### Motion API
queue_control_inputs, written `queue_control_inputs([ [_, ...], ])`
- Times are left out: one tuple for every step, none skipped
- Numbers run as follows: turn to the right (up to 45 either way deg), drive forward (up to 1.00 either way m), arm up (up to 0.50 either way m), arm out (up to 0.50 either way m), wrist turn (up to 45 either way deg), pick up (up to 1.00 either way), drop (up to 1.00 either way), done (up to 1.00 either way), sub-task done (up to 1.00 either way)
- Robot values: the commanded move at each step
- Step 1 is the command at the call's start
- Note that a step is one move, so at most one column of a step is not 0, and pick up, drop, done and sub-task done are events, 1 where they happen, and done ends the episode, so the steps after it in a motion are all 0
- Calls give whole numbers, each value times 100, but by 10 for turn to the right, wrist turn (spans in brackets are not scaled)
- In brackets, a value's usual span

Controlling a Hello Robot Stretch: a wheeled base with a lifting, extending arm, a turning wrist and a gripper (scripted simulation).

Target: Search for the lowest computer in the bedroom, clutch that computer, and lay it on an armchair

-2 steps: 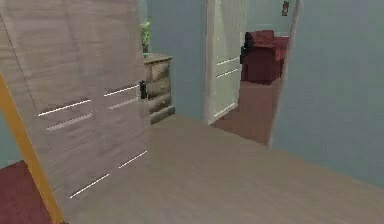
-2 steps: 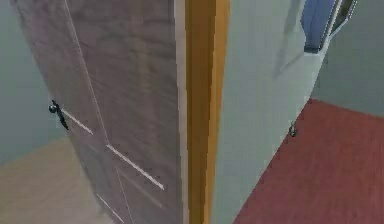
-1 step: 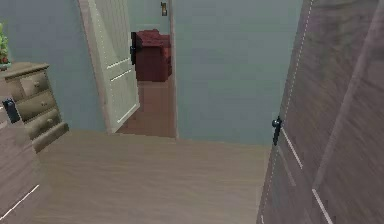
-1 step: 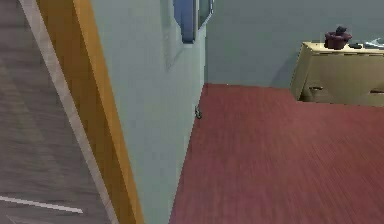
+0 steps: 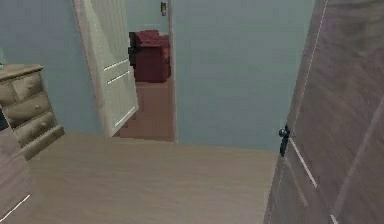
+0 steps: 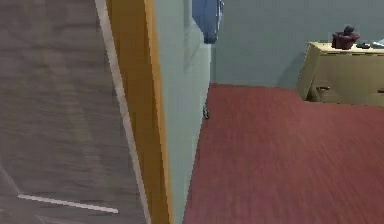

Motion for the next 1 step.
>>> queue_control_inputs([
  [-150,0,0,0,0,0,0,0,0],
])
